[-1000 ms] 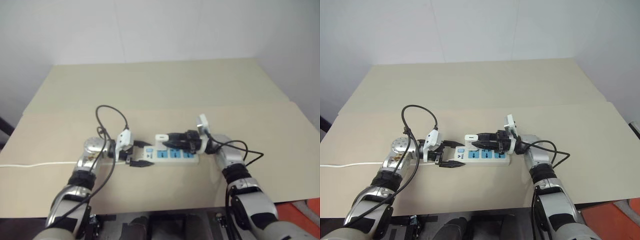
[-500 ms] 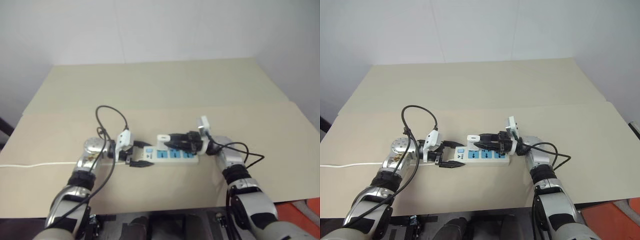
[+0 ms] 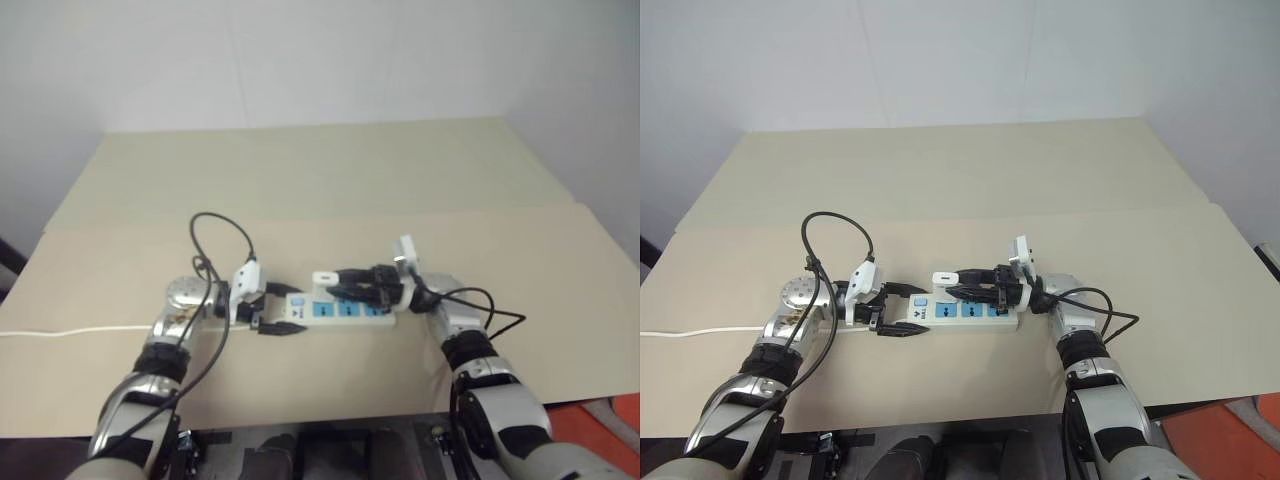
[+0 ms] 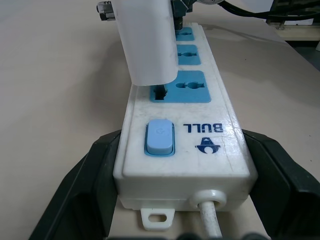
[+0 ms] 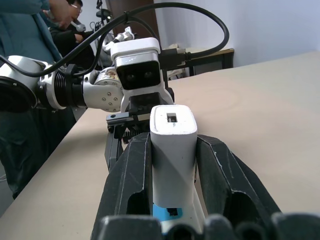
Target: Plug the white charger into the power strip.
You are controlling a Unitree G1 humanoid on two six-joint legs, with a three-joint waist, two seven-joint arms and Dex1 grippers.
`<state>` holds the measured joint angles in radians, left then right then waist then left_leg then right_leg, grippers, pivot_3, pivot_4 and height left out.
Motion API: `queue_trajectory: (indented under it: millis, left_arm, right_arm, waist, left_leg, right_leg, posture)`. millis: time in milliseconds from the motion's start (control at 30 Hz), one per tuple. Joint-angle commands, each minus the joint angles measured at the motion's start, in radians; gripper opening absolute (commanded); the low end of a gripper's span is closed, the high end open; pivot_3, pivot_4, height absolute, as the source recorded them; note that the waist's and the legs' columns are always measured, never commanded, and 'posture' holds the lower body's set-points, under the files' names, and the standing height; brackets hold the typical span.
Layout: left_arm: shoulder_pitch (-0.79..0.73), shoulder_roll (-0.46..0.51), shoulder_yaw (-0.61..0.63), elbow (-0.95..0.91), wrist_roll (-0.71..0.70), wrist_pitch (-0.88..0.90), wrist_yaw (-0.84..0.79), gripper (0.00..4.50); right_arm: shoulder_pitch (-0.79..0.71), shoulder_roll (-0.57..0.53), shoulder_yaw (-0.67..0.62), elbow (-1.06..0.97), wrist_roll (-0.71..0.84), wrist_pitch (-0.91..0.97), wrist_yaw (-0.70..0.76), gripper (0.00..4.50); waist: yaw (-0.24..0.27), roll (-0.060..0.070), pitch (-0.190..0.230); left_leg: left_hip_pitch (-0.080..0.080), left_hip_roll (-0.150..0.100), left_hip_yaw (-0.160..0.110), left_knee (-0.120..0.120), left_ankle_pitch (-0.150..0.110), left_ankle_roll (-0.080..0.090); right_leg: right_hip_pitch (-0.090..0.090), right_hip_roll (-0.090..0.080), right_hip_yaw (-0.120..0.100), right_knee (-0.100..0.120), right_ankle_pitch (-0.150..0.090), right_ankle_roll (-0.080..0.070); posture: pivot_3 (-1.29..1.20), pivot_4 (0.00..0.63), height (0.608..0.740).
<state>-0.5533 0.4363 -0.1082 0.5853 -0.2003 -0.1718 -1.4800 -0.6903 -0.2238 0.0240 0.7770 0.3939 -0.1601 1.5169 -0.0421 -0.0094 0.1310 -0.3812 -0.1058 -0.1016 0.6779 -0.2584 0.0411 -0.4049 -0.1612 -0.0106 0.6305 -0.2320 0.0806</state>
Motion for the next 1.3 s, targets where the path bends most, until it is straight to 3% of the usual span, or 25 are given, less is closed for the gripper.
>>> queue_trajectory:
  millis: [33, 300, 1300]
  left_arm:
    - [0.001, 0.012, -0.005, -0.031, -0.01, -0.004, -0.005, 3.26]
    - [0.0, 0.011, -0.007, -0.037, -0.011, 0.001, -0.004, 3.26]
    - [0.005, 0.009, -0.014, -0.047, -0.018, 0.001, 0.006, 3.26]
  right_arm:
    - [0.004, -0.012, -0.01, 0.019, -0.012, -0.038, 0.035, 1.1]
    - [-0.051, -0.027, -0.003, 0.099, -0.035, -0.103, 0.091, 1.1]
    - [-0.149, -0.017, 0.039, 0.211, -0.147, -0.221, 0.053, 1.1]
  waist:
    - [0.0, 0.0, 0.0]
    - [0.0, 0.0, 0.0]
    - [-0.003, 0.0, 0.0]
  left_leg:
    - [0.0, 0.0, 0.0, 0.0, 0.0, 0.0]
    - [0.0, 0.0, 0.0, 0.0, 0.0, 0.0]
    - [0.0, 0.0, 0.0, -0.001, 0.0, -0.001]
  right_leg:
    - [0.0, 0.0, 0.0, 0.0, 0.0, 0.0]
    - [0.0, 0.0, 0.0, 0.0, 0.0, 0.0]
    - [0.0, 0.001, 0.001, 0.0, 0.0, 0.0]
  posture:
    - [0.0, 0.15, 0.74]
    - [0.0, 0.15, 0.74]
    - [0.0, 0.15, 0.74]
